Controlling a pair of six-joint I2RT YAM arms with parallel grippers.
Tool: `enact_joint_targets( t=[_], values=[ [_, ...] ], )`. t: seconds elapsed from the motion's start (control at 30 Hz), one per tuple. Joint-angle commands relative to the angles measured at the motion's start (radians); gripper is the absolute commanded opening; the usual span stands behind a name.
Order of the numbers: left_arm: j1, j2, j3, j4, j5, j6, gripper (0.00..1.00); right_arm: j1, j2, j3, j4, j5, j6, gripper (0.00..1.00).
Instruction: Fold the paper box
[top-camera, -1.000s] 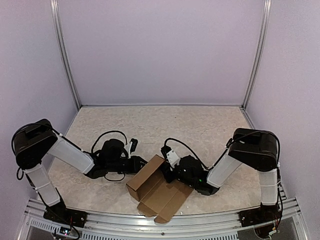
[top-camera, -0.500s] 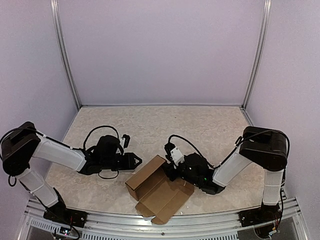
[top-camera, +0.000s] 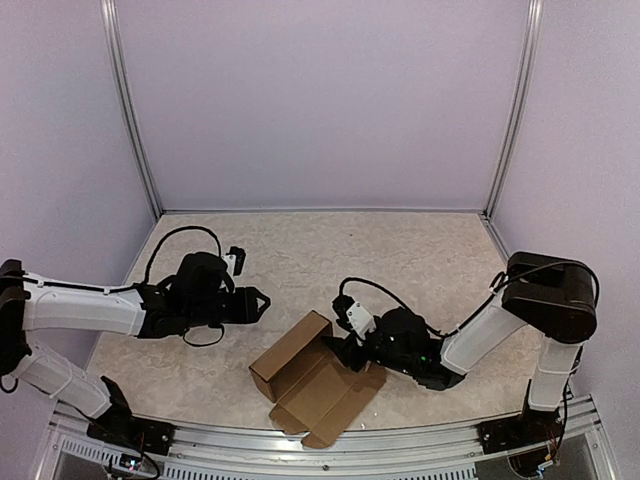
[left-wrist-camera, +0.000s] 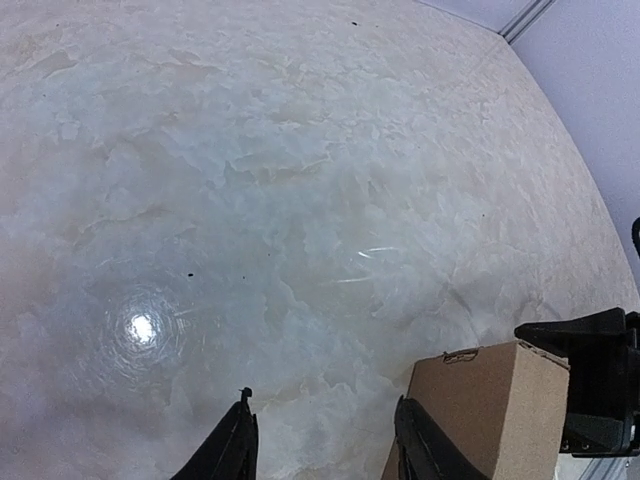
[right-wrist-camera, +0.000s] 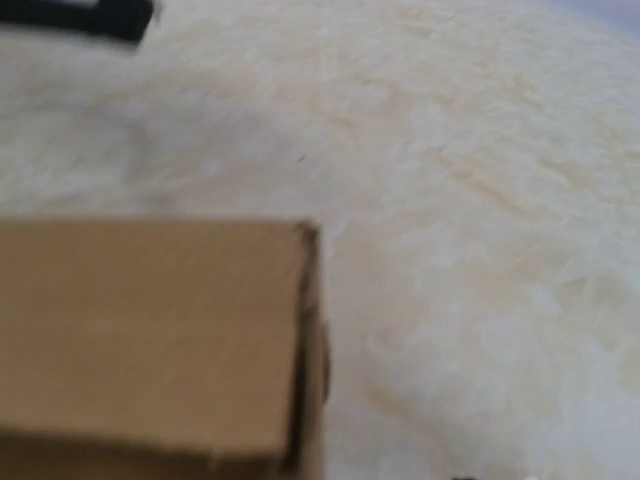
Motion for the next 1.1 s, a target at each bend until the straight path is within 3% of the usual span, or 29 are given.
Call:
enact_joint_targets(
  t=[0.0,0.3,0.5,0.67,0.77,1.07],
  values=[
    [-0.033,-0.062,0.047,-0.156,-0.112,0.056,0.46,-0.006,-0.102,-0.062,-0.084,-0.062,-0.025,0.54],
    [-0.115,-0.172,0.075,-0.257,-0.218,0.106,0.56,-0.022,-0.419,-0.131,-0.457,-0.122,0.012,0.59],
    [-0.147,-0.227,0.087,-0.293,-0.246,0.118,0.57,-0.104,-0.632,-0.107,-0.818,-0.209,0.185,0.61],
    [-0.164,-0.262,0.085,-0.298,-0.26,0.129,0.57,-0.142,-0.698,-0.081,-1.089,-0.299,0.304,0.63],
    [-0.171,-0.273,0.084,-0.301,-0.268,0.14,0.57,-0.145,-0.715,-0.094,-1.141,-0.352,0.389,0.64],
    [-0.18,-0.274,0.083,-0.301,-0.271,0.155,0.56,-0.145,-0.7,-0.135,-1.082,-0.465,0.567,0.6]
  ],
)
